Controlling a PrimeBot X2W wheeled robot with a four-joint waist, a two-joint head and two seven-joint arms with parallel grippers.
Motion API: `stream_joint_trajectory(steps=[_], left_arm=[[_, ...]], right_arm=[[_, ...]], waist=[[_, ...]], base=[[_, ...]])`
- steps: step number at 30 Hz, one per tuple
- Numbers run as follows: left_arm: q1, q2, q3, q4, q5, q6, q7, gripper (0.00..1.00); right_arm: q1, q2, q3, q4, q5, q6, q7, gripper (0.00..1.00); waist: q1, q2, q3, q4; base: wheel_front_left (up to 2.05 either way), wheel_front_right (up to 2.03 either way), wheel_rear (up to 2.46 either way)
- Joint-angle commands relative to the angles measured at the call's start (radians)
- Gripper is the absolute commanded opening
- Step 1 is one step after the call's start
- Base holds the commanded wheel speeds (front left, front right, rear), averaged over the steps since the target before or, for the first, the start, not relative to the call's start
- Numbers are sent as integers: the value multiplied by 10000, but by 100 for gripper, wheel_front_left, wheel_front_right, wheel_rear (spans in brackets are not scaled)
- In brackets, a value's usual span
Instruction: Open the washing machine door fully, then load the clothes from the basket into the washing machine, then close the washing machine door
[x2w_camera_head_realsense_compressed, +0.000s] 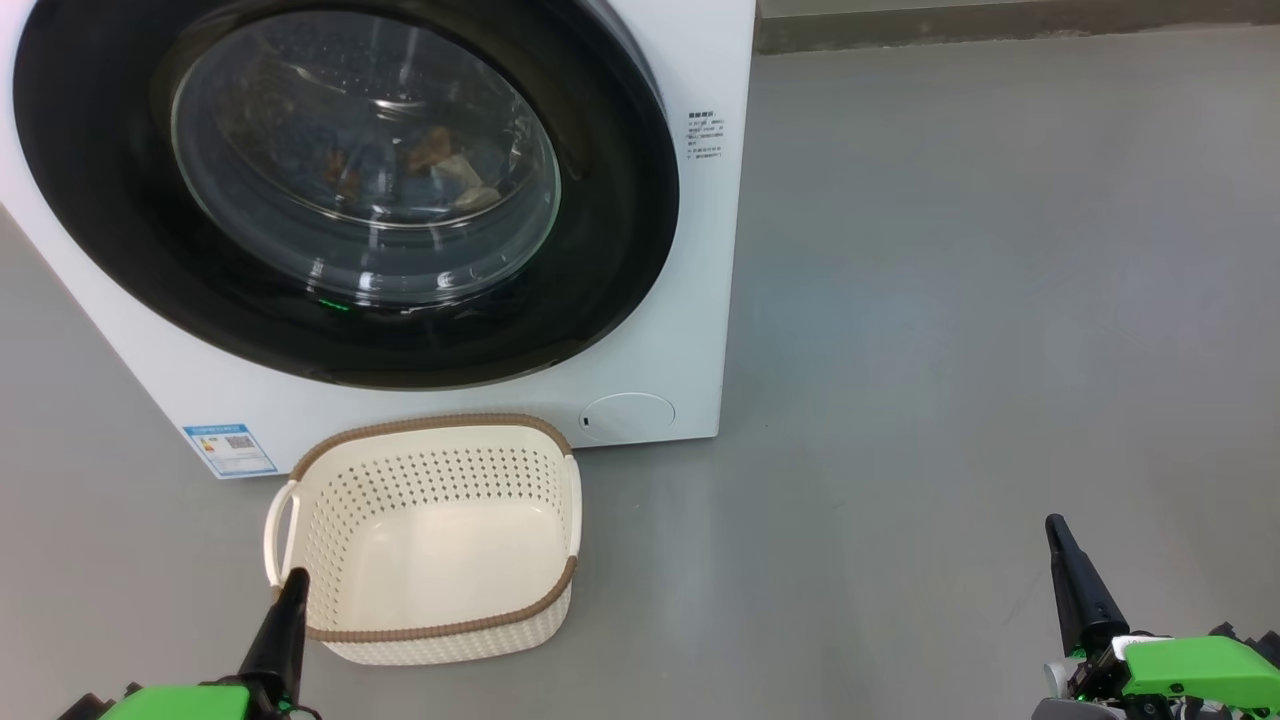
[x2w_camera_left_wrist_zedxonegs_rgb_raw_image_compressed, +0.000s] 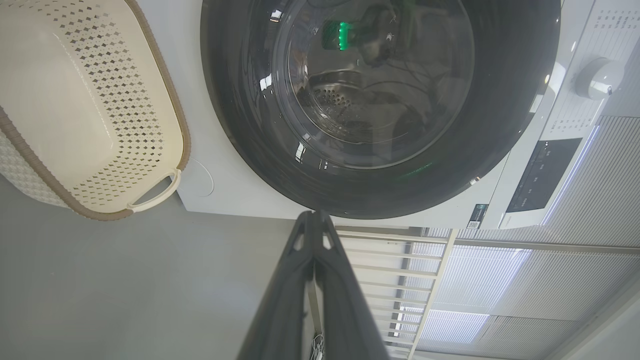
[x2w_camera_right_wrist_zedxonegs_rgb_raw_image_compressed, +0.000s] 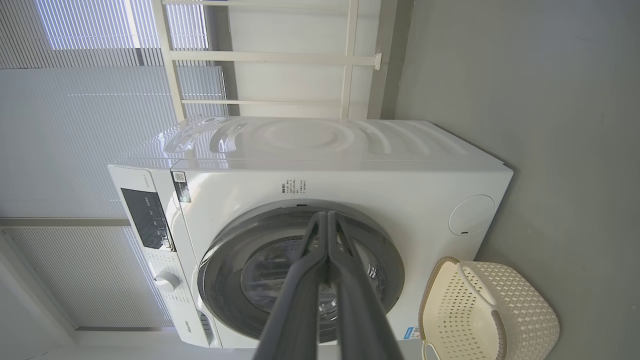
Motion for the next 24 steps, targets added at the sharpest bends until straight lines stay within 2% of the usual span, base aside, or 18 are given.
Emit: stream_joint_trajectory(steps=[1,24], left_arm=[[-410,258,339,-187,-86,-71,57,0],[-410,258,338,-188,-86,-71,57,0]], right_arm=[[-400,-66,223,-241,60,-11,53,0],[-400,-65,222,-241,59,-11,54,0]], waist=[[0,0,0,0],[0,0,0,0]], base=[[0,0,0],[0,0,0]])
